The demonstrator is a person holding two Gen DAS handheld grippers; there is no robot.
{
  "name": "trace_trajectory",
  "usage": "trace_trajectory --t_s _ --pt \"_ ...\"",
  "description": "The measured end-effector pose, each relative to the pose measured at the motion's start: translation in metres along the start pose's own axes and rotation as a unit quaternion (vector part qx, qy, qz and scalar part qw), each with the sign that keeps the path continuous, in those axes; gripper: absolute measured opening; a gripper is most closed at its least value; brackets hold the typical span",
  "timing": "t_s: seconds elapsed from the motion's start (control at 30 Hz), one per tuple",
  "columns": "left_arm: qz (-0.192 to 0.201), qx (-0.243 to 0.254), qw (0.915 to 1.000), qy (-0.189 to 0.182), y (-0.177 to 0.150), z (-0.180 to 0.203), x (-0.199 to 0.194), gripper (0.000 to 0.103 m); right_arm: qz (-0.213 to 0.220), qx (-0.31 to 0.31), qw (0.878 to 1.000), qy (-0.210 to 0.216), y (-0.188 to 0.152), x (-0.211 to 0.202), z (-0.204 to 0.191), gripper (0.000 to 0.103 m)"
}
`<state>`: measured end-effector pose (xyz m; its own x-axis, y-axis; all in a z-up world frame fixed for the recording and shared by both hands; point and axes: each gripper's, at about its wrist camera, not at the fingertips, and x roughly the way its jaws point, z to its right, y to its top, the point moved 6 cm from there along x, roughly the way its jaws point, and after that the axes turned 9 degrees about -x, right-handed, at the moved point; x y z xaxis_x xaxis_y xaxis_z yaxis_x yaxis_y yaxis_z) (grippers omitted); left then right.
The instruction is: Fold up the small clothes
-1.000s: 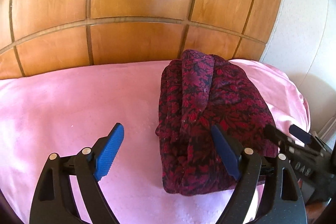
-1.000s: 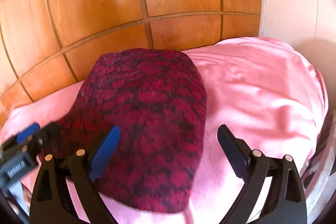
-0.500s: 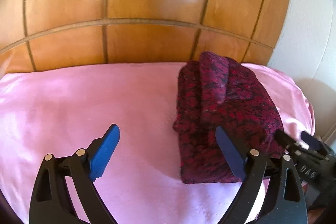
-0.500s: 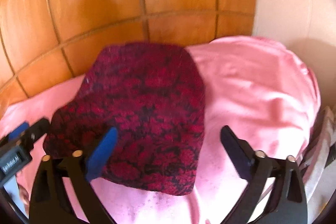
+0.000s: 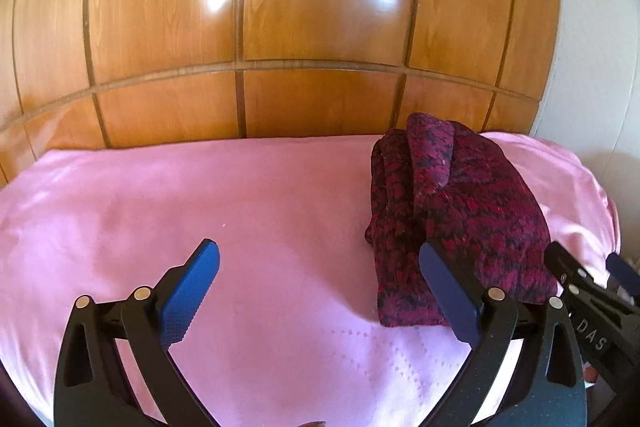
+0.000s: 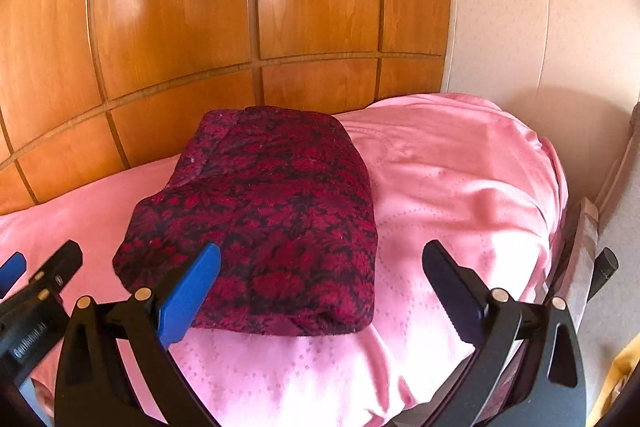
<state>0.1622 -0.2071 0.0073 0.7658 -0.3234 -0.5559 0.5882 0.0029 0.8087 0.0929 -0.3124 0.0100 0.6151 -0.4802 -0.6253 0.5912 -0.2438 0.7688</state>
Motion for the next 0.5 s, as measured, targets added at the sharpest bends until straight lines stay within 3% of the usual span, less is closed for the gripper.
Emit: trace_trajectory --t_s 0.5 --pt "0.013 -0.018 0.9997 0.011 -0.001 -0.002 -0.015 0.099 0.006 0.016 1.000 0.011 -0.008 -0.006 0.006 0.101"
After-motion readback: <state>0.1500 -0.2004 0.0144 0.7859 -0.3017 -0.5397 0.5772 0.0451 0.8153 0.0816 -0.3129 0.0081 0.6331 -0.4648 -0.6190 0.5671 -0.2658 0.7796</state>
